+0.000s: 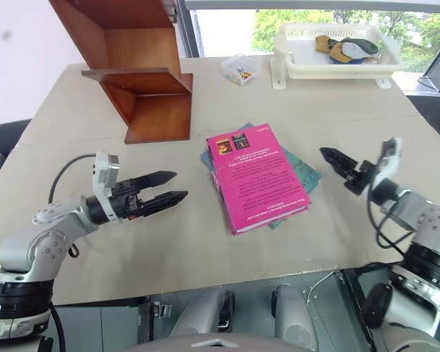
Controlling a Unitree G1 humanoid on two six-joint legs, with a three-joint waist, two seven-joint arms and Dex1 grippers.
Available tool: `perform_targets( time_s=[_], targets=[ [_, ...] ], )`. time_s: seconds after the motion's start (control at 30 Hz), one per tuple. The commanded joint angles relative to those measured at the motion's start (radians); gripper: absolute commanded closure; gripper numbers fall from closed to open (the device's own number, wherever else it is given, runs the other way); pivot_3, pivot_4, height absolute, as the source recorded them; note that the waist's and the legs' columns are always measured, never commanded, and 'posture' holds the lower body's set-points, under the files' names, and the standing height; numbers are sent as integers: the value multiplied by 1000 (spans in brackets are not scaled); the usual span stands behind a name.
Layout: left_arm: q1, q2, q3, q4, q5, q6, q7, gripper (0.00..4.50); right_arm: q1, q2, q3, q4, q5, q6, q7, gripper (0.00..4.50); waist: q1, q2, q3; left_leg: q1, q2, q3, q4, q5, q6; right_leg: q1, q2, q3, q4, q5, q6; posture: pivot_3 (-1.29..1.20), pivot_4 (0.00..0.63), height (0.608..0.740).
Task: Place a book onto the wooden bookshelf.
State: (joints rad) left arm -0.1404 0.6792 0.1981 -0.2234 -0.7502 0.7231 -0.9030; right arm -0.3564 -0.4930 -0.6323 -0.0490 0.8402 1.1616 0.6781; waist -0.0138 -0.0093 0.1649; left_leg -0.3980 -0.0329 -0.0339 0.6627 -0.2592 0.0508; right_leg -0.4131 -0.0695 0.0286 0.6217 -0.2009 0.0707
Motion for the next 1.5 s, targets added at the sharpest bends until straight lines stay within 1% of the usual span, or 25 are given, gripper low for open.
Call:
perform_targets(
  time_s=[0.03,0.1,0.13,0.2,0.3,0.4,0.5,0.6,0.67,0.83,0.93,1.1,1.23,1.4,1.43,1.47,1.5],
  targets=[
    [-1,-81,8,-14,-90,111,109,122,147,-142,67,-105,-59,-186,214,0,5,0,0,0,0,0,0,0,0,1,0,0,0,0,0,0,150,740],
    [-23,-155,34,9,-208,243,192,122,236,-243,87,-145,-90,-268,314,0,3,0,0,0,0,0,2,0,0,1,0,0,0,0,1,0,150,740],
    [-34,-179,46,23,-253,296,225,122,259,-272,90,-153,-97,-297,343,0,2,0,0,0,0,0,3,0,0,1,0,0,1,0,1,0,150,740],
    [-78,-243,74,116,-309,400,336,122,299,-348,48,-192,-81,-325,402,0,-3,-1,0,1,1,0,6,0,0,2,1,0,3,0,1,0,150,740],
    [-124,-291,118,208,-368,490,429,122,343,-429,-21,-234,-42,-332,465,0,-4,-2,-1,5,4,0,7,0,0,5,5,0,4,-1,2,0,150,740],
    [-158,-307,137,284,-411,553,438,122,366,-478,-84,-253,-3,-319,490,0,1,-3,-2,7,5,-1,6,0,0,7,7,0,4,-1,1,0,150,740],
    [-195,-343,155,373,-474,635,448,122,354,-479,-139,-271,56,-298,455,0,5,-3,-2,7,4,-1,6,0,0,7,6,0,3,0,0,0,150,740],
    [-230,-396,186,434,-555,697,465,122,388,-475,-153,-289,59,-302,443,0,15,-4,-2,5,2,-1,7,0,0,6,2,0,2,0,0,0,150,740],
    [-240,-422,189,455,-575,719,480,122,412,-469,-154,-302,56,-310,435,0,26,-4,-2,4,1,-1,7,0,0,6,0,0,1,0,0,0,150,740],
    [-245,-464,148,475,-551,750,497,122,443,-450,-160,-332,81,-320,421,0,29,-3,-3,4,0,-1,6,0,0,6,-1,0,1,0,0,0,150,740],
    [-254,-505,132,505,-542,763,497,122,487,-438,-164,-365,92,-341,451,0,32,-2,-4,3,0,-1,6,0,0,6,-1,0,1,-1,-2,0,150,740],
    [-253,-534,93,474,-523,779,506,122,547,-433,-172,-390,101,-358,479,0,34,0,-6,3,0,-1,7,0,0,6,-1,0,1,-2,-4,0,150,740],
    [-212,-551,29,388,-497,766,476,122,558,-431,-164,-388,101,-372,464,0,32,0,-7,3,0,0,7,0,0,6,-2,0,0,-2,-4,0,150,740],
    [-192,-581,10,366,-474,734,479,122,566,-429,-166,-395,109,-378,455,0,34,0,-7,3,0,-1,6,0,0,6,-2,0,0,-3,-4,0,150,740],
    [-194,-582,11,366,-472,728,472,503,568,-428,-169,-396,109,-379,454,0,35,0,-7,3,0,-1,6,0,0,6,-2,0,0,-3,-4,0,150,740],
    [-195,-582,13,365,-473,726,467,780,571,-427,-172,-397,112,-379,453,0,34,0,-7,3,0,-1,6,0,0,6,-2,0,0,-3,-4,0,150,740],
    [-196,-583,15,365,-473,723,466,913,573,-429,-174,-397,114,-379,452,0,34,0,-7,3,0,-1,6,0,0,6,-2,0,0,-3,-4,0,150,740]
  ],
)
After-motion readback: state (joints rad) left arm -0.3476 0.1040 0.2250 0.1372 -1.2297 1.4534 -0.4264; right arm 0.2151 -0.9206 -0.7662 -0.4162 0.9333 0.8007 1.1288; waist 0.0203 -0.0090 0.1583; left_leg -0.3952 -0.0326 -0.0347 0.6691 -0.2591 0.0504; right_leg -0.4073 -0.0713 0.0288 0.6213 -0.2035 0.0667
